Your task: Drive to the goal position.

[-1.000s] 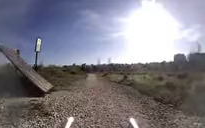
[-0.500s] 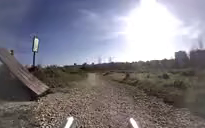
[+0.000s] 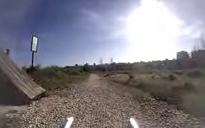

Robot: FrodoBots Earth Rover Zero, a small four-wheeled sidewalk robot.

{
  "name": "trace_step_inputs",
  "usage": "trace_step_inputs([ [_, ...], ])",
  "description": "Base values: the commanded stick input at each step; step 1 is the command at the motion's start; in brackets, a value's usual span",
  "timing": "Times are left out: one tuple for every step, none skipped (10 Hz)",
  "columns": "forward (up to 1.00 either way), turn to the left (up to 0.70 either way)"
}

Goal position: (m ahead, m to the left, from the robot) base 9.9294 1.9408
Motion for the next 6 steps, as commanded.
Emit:
trace_step_inputs([
  [0.50,0.00],
  [0.50,0.00],
  [0.50,0.00],
  [0.50,0.00],
  [0.50,0.00],
  [0.50,0.00],
])
